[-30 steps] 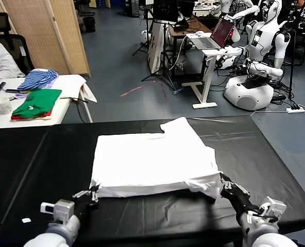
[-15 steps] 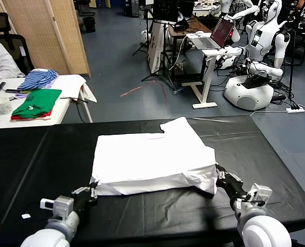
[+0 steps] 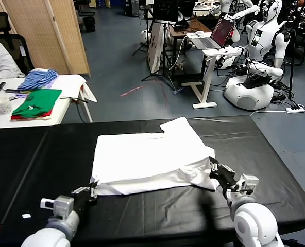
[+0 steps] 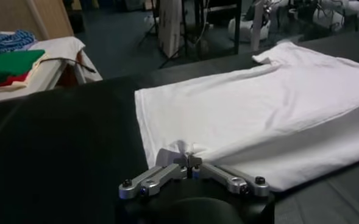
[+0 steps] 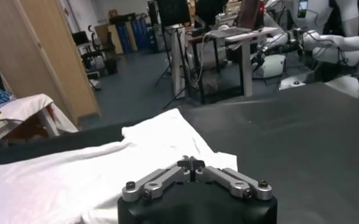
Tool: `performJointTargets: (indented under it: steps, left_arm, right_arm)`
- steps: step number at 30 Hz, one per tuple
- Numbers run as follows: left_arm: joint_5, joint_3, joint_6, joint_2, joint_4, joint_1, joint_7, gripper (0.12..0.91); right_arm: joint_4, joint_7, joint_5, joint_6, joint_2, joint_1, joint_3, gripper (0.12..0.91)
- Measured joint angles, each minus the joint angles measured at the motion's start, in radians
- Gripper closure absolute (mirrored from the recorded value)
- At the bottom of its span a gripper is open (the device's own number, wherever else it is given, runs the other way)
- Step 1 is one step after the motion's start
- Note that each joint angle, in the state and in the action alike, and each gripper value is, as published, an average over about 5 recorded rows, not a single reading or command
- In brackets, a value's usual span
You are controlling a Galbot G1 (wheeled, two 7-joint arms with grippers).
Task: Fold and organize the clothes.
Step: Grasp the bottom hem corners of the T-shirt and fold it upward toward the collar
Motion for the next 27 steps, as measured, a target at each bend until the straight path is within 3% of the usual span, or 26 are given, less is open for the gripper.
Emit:
performJointTargets:
  steps: [27]
  left_arm:
    - [0.003,0.024,0.0,0.02,0.049,-0.054,-0.017,0.883]
  right_arm:
    - [-0.043,-0.001,-0.001,0.005,-0.004,0.033,-0.019,0.885]
